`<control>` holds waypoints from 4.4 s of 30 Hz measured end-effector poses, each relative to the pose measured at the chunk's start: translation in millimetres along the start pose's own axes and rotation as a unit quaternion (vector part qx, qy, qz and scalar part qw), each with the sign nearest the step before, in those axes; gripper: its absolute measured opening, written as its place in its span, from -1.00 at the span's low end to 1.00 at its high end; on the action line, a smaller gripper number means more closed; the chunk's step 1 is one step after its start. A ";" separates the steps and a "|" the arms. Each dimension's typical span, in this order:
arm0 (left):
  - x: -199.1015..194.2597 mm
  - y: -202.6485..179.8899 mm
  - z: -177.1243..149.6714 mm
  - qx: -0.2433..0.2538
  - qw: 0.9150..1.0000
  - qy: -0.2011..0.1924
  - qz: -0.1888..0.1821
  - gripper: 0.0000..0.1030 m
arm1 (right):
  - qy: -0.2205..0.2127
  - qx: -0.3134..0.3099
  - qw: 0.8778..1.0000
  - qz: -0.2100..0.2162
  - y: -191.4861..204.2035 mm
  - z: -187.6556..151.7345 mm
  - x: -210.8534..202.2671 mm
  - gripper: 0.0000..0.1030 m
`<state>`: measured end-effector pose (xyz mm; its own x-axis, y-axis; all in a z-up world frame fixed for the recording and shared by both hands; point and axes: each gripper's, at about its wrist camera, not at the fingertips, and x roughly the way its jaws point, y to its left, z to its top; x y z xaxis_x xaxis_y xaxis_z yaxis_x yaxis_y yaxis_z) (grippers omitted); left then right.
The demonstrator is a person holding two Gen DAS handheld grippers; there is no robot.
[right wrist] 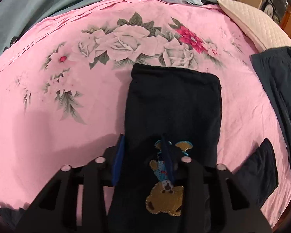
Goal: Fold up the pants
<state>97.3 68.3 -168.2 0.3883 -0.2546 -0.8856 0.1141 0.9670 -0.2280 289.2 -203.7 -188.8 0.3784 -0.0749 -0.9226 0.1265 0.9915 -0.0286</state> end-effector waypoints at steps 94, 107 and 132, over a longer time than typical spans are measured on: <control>-12.3 50.6 -17.8 -0.027 0.991 0.027 0.129 0.91 | 0.400 -0.390 0.686 0.466 135.4 -47.3 -36.0 -0.11; -0.9 56.3 -4.4 -0.032 0.988 0.062 0.139 0.96 | 0.408 -0.466 0.640 0.455 133.8 -58.7 -34.3 0.29; 9.3 53.0 9.9 -0.040 0.985 0.083 0.145 0.96 | 0.460 -0.263 0.611 0.587 163.4 -77.0 -10.7 0.61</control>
<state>116.0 117.1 -184.5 0.2376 0.0312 -0.9709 -0.0542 0.9984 0.0188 235.2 -32.7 -213.2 -0.7827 0.5726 -0.2441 -0.1410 0.2190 0.9655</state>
